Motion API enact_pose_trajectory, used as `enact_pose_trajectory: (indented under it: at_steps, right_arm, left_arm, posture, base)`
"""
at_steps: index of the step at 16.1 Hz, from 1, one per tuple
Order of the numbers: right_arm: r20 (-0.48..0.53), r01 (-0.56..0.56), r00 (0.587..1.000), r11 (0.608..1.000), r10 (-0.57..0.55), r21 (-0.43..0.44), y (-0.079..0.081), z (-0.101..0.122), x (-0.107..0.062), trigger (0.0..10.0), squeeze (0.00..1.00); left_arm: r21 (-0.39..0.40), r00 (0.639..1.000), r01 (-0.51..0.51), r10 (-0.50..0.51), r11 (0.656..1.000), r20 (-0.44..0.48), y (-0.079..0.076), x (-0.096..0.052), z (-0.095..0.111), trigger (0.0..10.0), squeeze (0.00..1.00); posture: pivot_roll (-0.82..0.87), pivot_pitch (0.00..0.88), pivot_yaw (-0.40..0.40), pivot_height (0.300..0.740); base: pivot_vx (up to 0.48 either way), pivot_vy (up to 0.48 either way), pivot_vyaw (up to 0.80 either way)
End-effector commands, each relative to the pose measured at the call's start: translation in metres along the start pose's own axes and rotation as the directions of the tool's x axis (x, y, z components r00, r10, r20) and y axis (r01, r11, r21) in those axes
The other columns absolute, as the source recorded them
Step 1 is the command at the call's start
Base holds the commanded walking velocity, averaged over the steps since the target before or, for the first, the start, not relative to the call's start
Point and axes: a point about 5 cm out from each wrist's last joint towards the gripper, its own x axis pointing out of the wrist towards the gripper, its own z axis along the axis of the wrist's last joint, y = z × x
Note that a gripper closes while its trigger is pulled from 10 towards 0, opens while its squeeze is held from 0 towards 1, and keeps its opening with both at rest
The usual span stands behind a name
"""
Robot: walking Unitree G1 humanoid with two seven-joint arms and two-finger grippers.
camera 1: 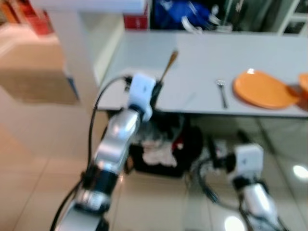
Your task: Setting the table
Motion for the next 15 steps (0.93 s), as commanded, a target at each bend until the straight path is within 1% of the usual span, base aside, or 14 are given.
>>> enact_pose_trajectory:
  at_steps: [1,3,7,8,9,10,11,12,14,15]
  right_arm:
    - [0.008,0.005,1.0,1.0,-0.005,-0.007,-0.003,0.002,0.0,10.0,0.0]
    - [0.008,0.005,1.0,1.0,-0.005,-0.008,-0.003,0.002,0.0,10.0,0.0]
    - [0.011,0.009,1.0,1.0,-0.009,-0.01,-0.004,0.002,0.001,10.0,0.0]
    - [0.009,0.008,1.0,1.0,-0.008,-0.01,-0.004,0.001,0.0,10.0,0.0]
    - [0.006,0.008,1.0,1.0,-0.007,-0.01,-0.005,0.001,-0.001,10.0,0.0]
    - [0.003,0.007,1.0,1.0,-0.007,-0.008,-0.005,0.0,-0.002,10.0,0.0]
    - [0.0,0.007,1.0,1.0,-0.007,-0.007,-0.005,0.0,-0.003,10.0,0.0]
    - [-0.002,0.005,1.0,1.0,-0.005,-0.006,-0.005,-0.001,-0.003,10.0,0.0]
    - [-0.005,0.001,1.0,1.0,-0.001,-0.006,-0.005,-0.001,-0.004,10.0,0.0]
    - [-0.007,-0.002,1.0,1.0,0.002,-0.007,-0.004,-0.002,-0.004,10.0,0.0]
  left_arm:
    - [0.006,1.0,0.002,-0.002,1.0,0.021,-0.001,0.003,0.006,0.0,0.0]
    - [0.02,1.0,-0.002,0.002,1.0,0.014,0.002,0.005,0.005,0.0,0.0]
    - [0.018,1.0,-0.008,0.008,1.0,0.005,0.004,0.007,0.002,0.0,0.0]
    - [0.008,1.0,-0.019,0.019,1.0,0.001,0.005,0.006,0.0,0.0,0.0]
    - [-0.008,0.999,-0.045,0.045,0.999,-0.001,0.008,0.004,-0.002,0.0,0.0]
    - [-0.049,0.997,-0.07,0.071,0.996,0.009,0.012,0.002,-0.001,0.0,0.0]
    - [-0.052,0.996,-0.092,0.092,0.994,0.003,0.014,0.002,-0.002,0.0,0.0]
    - [-0.089,0.993,-0.118,0.119,0.989,0.01,0.015,0.002,0.0,0.0,0.0]
    - [-0.122,0.988,-0.153,0.155,0.981,0.01,0.013,0.006,0.002,0.0,0.0]
    - [-0.129,0.987,-0.161,0.161,0.978,-0.011,0.008,0.01,0.0,0.0,0.0]
  posture:
    - [-0.15,0.0,0.049,0.736]
    - [-0.15,0.0,0.05,0.736]
    - [-0.16,0.0,0.053,0.736]
    - [-0.15,0.0,0.049,0.736]
    - [-0.15,0.0,0.047,0.736]
    - [-0.15,0.0,0.043,0.736]
    - [-0.15,0.0,0.043,0.736]
    - [-0.14,0.0,0.039,0.736]
    - [-0.14,0.0,0.038,0.736]
    - [-0.14,0.0,0.038,0.736]
  base:
    - [0.0,-0.416,0.0]
    - [0.0,-0.422,0.0]
    - [0.0,-0.419,0.0]
    - [0.379,-0.289,0.0]
    - [0.0,0.0,0.0]
    - [0.0,0.0,0.0]
    - [0.0,0.0,0.0]
    - [0.0,0.0,0.0]
    - [0.375,0.0,0.0]
    - [0.48,0.0,0.0]
